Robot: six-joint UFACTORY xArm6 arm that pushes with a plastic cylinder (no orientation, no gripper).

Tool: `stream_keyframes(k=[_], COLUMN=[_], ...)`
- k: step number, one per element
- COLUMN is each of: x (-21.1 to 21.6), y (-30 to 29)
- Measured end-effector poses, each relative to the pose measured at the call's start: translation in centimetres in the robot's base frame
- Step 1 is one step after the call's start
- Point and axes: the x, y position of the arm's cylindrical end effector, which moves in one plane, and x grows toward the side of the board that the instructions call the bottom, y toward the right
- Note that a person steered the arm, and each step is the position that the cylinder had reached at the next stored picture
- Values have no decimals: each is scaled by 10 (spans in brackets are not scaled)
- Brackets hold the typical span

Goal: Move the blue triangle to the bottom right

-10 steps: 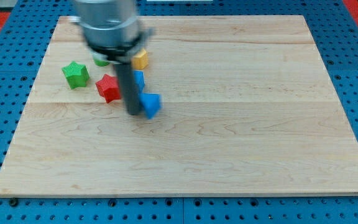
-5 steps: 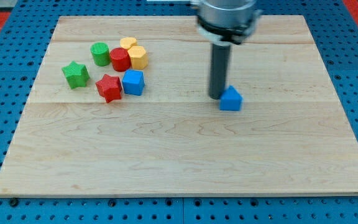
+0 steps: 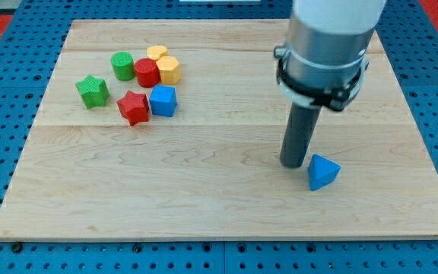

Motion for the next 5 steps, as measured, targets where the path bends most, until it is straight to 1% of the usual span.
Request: stream_keyframes(k=[1, 2, 3, 4, 5], x=[21, 10, -38, -31, -8], y=[52, 57, 46, 77, 69])
